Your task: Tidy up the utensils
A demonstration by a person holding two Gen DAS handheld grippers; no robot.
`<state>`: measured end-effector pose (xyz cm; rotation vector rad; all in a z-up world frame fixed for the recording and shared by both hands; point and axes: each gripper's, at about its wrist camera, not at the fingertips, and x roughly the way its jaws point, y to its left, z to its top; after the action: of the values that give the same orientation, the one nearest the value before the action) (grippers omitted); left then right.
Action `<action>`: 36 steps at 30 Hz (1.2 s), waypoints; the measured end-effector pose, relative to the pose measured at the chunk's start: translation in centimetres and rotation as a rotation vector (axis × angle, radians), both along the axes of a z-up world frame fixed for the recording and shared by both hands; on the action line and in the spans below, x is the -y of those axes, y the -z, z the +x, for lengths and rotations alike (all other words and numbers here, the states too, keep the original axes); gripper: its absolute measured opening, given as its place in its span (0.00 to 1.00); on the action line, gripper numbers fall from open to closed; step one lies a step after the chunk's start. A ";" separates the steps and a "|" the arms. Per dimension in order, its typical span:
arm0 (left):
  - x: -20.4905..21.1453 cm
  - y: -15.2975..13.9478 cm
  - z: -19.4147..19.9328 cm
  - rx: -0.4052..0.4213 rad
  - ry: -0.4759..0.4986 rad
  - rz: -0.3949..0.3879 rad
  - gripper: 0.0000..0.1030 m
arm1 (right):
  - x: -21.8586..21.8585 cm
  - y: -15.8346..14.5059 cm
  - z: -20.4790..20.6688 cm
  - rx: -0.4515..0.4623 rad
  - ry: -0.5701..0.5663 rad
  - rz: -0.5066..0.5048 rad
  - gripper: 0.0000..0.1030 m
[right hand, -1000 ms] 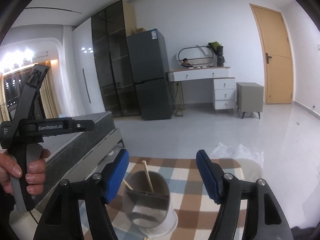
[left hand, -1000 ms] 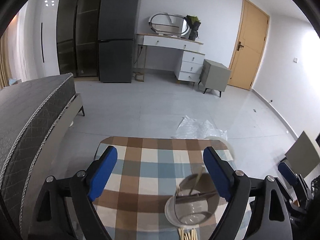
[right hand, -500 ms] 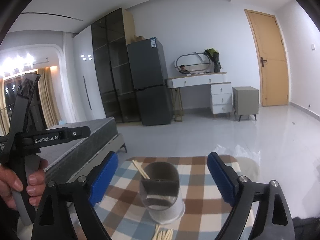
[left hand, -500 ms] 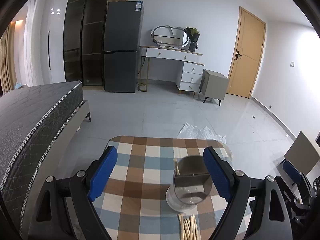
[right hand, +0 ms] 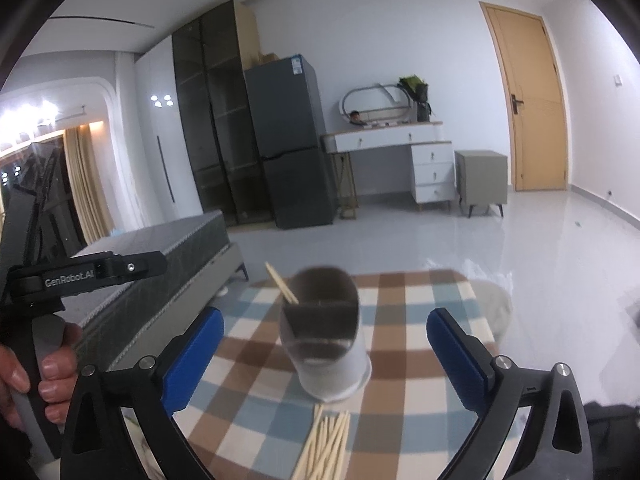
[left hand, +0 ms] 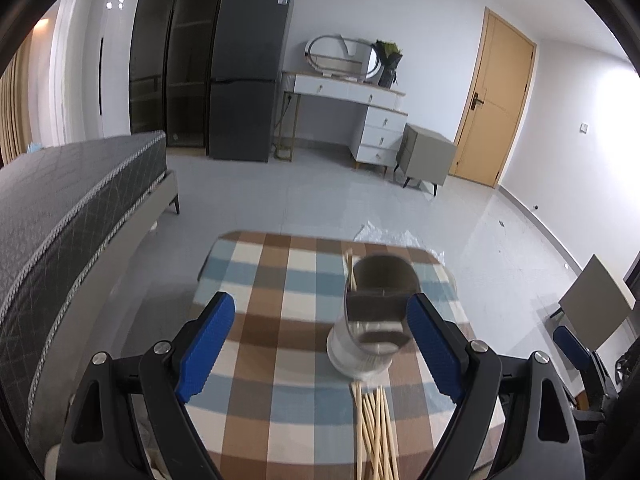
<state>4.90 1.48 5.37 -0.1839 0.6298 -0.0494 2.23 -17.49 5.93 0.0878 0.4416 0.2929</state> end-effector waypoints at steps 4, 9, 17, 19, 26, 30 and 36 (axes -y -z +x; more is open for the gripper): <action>-0.1 2.4 -0.4 -0.046 0.004 -0.008 0.82 | 0.4 2.0 -0.1 -0.058 0.020 -0.002 1.00; 0.3 6.0 -0.2 -0.149 0.029 -0.019 0.82 | 1.2 4.5 0.5 -0.136 0.054 -0.007 1.00; 1.9 11.9 1.1 -0.333 0.078 -0.034 0.82 | 3.2 8.4 1.5 -0.328 0.115 0.031 1.00; 2.5 13.3 1.6 -0.368 0.094 -0.013 0.82 | 3.5 8.8 1.7 -0.360 0.126 0.035 1.00; 4.4 17.4 3.2 -0.493 0.157 0.027 0.82 | 3.9 10.8 2.9 -0.469 0.154 0.048 1.00; 5.9 18.8 3.5 -0.534 0.207 0.069 0.82 | 3.4 11.0 3.2 -0.469 0.135 0.039 1.00; 7.4 19.9 4.0 -0.564 0.238 0.083 0.82 | 2.6 11.2 3.6 -0.473 0.113 0.018 1.00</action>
<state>8.87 -5.90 -14.51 -0.0379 1.2126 -0.2048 5.88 -20.12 -5.26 0.2007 0.8998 0.1625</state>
